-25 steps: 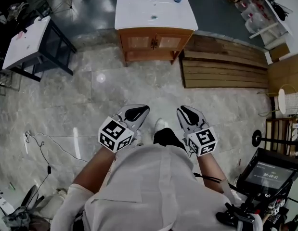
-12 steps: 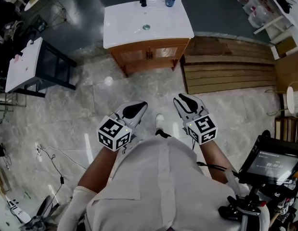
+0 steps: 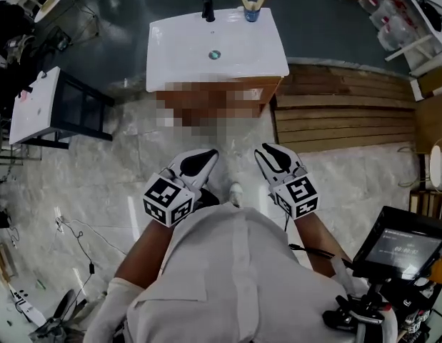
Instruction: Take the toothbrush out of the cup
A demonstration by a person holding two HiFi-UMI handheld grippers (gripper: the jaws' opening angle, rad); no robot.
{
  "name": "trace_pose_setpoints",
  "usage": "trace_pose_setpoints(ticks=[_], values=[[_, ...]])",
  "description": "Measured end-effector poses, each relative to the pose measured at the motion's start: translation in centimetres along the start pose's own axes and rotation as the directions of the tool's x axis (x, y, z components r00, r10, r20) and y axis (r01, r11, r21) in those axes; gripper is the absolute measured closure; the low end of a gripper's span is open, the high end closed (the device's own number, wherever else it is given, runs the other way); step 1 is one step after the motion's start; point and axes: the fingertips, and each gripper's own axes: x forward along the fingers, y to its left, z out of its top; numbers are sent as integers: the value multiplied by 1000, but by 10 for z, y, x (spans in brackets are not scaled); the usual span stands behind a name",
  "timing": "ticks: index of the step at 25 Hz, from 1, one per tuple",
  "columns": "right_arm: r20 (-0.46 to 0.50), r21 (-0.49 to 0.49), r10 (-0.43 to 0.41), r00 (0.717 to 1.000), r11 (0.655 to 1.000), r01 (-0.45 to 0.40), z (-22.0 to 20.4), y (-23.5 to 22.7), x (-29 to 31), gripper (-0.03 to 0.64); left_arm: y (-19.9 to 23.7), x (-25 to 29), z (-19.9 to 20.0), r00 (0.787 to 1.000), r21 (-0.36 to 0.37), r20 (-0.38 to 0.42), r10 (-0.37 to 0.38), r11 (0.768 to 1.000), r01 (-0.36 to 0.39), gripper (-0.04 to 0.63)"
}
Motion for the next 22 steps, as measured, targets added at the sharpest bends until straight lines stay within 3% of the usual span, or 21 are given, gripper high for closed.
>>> trace_pose_setpoints(ticks=[8, 18, 22], values=[[-27, 23, -51, 998, 998, 52, 13, -66, 61, 546, 76, 54, 29, 999, -26, 19, -39, 999, 40, 589], [-19, 48, -196, 980, 979, 196, 69, -132, 135, 546, 169, 92, 73, 987, 14, -14, -158, 987, 158, 589], [-10, 57, -257, 966, 965, 257, 82, -162, 162, 546, 203, 95, 83, 985, 26, -16, -170, 985, 170, 589]])
